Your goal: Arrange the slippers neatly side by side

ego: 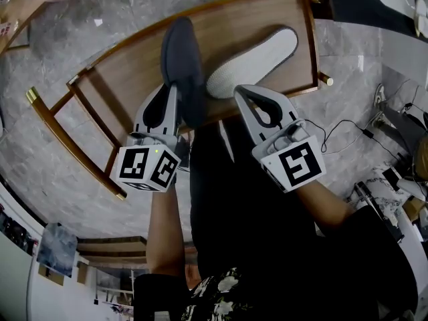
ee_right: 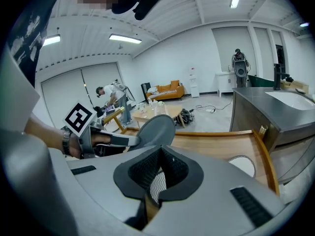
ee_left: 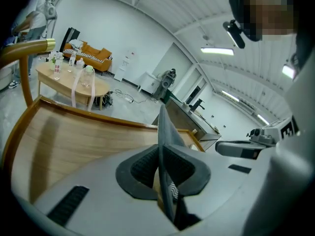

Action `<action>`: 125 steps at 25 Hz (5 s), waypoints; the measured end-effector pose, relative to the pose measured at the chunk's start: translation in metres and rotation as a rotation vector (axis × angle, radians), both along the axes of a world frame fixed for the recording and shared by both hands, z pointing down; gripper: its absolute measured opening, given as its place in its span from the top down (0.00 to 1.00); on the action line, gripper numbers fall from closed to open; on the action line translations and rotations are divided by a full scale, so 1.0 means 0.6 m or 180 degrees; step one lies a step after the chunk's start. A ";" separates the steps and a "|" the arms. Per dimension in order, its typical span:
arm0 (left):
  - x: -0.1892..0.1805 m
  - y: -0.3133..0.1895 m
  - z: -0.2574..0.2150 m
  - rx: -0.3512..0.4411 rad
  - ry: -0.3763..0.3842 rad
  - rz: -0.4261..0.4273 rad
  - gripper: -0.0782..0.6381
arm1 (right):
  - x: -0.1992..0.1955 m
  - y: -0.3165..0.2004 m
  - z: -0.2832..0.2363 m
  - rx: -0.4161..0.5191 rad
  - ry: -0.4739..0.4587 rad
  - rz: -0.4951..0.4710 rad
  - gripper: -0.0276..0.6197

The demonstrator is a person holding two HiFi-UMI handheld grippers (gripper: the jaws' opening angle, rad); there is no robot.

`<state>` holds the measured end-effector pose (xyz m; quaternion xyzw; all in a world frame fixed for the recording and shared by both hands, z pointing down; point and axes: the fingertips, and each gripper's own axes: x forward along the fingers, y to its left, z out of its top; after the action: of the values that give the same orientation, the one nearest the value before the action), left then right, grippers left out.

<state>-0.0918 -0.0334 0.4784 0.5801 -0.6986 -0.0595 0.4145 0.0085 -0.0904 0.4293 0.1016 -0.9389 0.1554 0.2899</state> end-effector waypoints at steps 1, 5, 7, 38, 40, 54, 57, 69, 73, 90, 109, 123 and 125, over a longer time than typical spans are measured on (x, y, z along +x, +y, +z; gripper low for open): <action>-0.003 0.002 0.004 -0.0014 -0.0023 0.0002 0.85 | -0.001 0.003 0.003 -0.0016 0.0019 -0.0007 0.96; -0.013 0.007 0.015 -0.0079 -0.0149 -0.0033 0.85 | 0.000 0.013 0.010 -0.0023 0.0029 -0.0063 0.96; -0.011 0.008 0.019 -0.0145 -0.0306 0.0039 0.85 | 0.004 0.016 0.013 -0.0039 0.0065 -0.0055 0.96; -0.094 0.076 0.100 -0.0951 -0.1429 0.0021 0.82 | -0.013 0.059 0.034 0.0024 0.0083 -0.0080 0.96; -0.099 0.085 0.098 -0.0962 -0.1418 -0.0030 0.82 | -0.016 0.063 0.035 0.0027 0.0088 -0.0096 0.96; -0.075 0.025 0.053 -0.0670 -0.1236 0.0065 0.69 | -0.005 0.052 0.025 0.0217 0.0176 -0.0144 0.96; -0.072 0.021 0.080 -0.0840 -0.1121 0.0063 0.69 | 0.004 0.039 0.027 0.0216 0.0214 -0.0125 0.96; -0.056 0.053 0.104 -0.1184 -0.1154 -0.0113 0.82 | 0.018 -0.003 0.030 0.0180 0.0238 -0.0204 0.96; -0.046 0.044 0.097 -0.1131 -0.1090 -0.0114 0.77 | 0.018 -0.011 0.032 0.0138 0.0211 -0.0255 0.96; 0.076 -0.014 0.017 -0.0850 -0.0965 0.0097 0.73 | -0.022 -0.056 0.066 -0.0143 -0.0120 -0.1455 0.96; 0.234 -0.082 0.078 -0.0791 -0.0178 0.0926 0.74 | -0.016 -0.042 0.157 0.0056 0.0975 -0.4021 0.82; 0.253 -0.062 0.103 -0.0876 0.0005 0.0897 0.74 | -0.001 -0.023 0.187 -0.0157 0.1448 -0.4291 0.83; 0.244 -0.061 0.101 -0.0870 -0.0020 0.0846 0.74 | -0.005 -0.023 0.173 -0.0118 0.1385 -0.4234 0.86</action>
<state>0.0546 -0.0703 0.5388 0.6058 -0.6187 0.0930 0.4915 0.0057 -0.1042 0.5333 -0.4709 -0.7195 -0.0630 0.5065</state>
